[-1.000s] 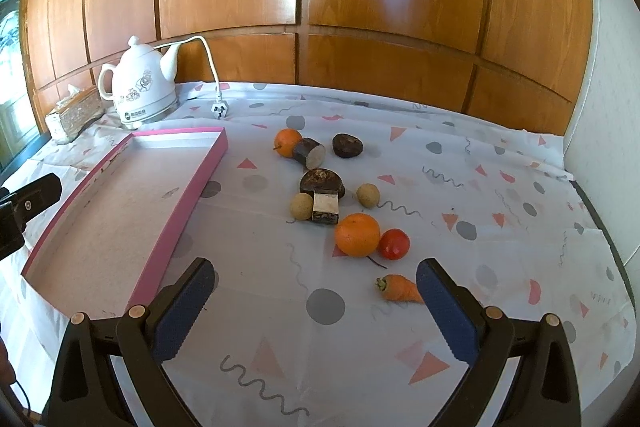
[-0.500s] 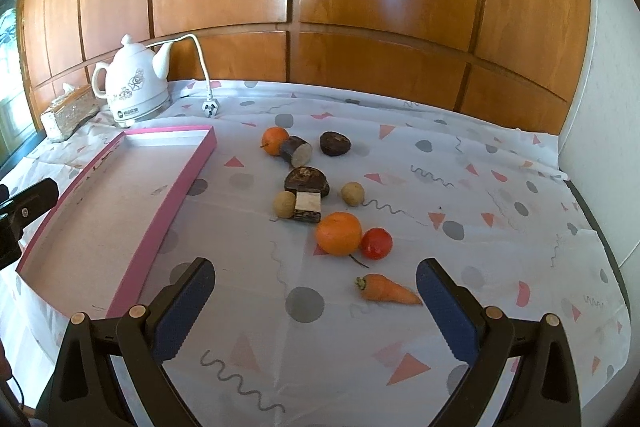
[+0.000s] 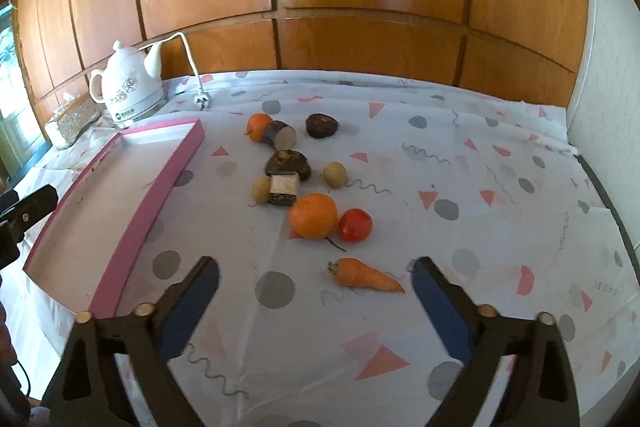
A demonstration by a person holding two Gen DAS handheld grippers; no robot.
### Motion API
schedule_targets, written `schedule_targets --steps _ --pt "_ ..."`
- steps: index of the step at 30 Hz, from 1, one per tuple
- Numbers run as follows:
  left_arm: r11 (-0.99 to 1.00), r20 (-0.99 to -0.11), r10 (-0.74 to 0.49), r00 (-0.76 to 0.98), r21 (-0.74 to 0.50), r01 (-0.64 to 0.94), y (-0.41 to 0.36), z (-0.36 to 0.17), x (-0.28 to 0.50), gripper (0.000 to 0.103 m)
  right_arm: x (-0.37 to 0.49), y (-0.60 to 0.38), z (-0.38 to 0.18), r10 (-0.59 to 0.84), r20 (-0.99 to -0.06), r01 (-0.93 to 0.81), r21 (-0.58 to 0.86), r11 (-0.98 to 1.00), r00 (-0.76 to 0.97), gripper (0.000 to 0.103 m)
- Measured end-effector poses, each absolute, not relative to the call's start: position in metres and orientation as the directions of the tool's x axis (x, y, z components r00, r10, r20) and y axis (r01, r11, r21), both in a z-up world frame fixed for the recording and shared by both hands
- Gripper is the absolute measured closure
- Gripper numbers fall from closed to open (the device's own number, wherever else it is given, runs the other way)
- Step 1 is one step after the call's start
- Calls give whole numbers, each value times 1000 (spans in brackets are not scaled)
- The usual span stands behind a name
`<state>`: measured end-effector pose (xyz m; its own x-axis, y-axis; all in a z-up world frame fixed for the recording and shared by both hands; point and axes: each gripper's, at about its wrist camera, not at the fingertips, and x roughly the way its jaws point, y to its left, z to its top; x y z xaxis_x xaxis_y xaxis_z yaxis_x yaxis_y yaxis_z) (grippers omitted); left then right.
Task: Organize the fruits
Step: 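Lower the right tool onto the orange carrot and close on it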
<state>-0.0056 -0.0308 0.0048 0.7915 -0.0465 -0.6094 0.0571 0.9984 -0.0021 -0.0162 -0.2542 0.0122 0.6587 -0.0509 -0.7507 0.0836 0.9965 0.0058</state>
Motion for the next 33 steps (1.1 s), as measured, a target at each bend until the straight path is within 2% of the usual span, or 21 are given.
schedule_targets --steps 5,8,14,21,28,30,33 --pt "991 -629 -122 768 -32 131 -39 -1 -5 0 -18 -280 0 -37 -791 115 43 992 611 37" --pt "984 -645 -150 749 -25 176 -49 -4 -3 0 -22 -295 -9 -50 -809 148 46 988 586 45" --pt "966 -676 -189 713 3 258 -68 -10 2 1 -19 -309 -19 -40 -827 167 65 984 560 48" --pt "924 -708 -292 643 -34 381 -89 -15 6 1 4 -287 -28 -20 -835 -1 -25 1000 549 48" --pt "921 -728 -292 620 -40 387 -101 -16 17 1 21 -287 -40 3 -855 -92 -53 994 518 48" --pt "924 -729 -288 621 -41 380 -103 -16 19 1 21 -288 -40 11 -854 -96 -46 994 520 62" --pt "919 -737 -297 607 -48 392 -109 -17 24 1 20 -289 -39 13 -853 -100 -46 994 521 65"
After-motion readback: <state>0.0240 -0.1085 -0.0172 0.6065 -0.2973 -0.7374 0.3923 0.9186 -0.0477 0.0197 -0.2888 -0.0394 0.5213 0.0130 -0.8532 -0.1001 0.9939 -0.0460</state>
